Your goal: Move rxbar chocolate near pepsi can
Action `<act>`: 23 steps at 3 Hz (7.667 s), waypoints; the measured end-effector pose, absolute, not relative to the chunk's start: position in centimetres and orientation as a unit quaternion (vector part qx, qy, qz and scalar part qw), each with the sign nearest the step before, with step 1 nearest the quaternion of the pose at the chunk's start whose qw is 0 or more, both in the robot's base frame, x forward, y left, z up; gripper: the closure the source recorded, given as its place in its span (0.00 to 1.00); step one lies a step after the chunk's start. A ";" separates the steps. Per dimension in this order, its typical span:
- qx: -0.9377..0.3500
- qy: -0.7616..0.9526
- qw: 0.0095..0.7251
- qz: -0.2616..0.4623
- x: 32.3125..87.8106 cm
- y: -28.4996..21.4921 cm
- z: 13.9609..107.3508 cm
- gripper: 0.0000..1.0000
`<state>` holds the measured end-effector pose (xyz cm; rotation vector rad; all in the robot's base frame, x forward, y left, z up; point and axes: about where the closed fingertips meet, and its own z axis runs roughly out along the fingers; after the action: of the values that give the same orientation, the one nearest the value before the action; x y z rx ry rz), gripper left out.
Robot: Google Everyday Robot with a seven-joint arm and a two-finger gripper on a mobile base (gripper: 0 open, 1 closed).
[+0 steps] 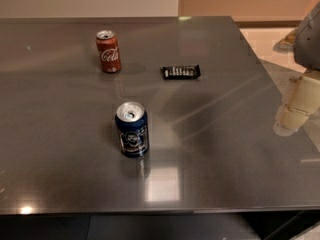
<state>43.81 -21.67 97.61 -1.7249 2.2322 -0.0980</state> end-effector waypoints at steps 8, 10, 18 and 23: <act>-0.598 0.778 0.176 0.079 67.4 -13.9 86.3 0.00; -0.604 0.775 0.171 0.076 70.6 -12.5 84.1 0.00; -0.688 0.705 0.145 0.088 60.0 -8.8 86.0 1.00; -0.777 0.613 0.103 0.104 47.5 -6.0 86.2 0.35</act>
Offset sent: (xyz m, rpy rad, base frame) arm 0.0784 0.0046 -0.0056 0.0649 0.0336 -0.0103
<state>47.52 -6.03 86.21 -2.2916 1.8075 0.3074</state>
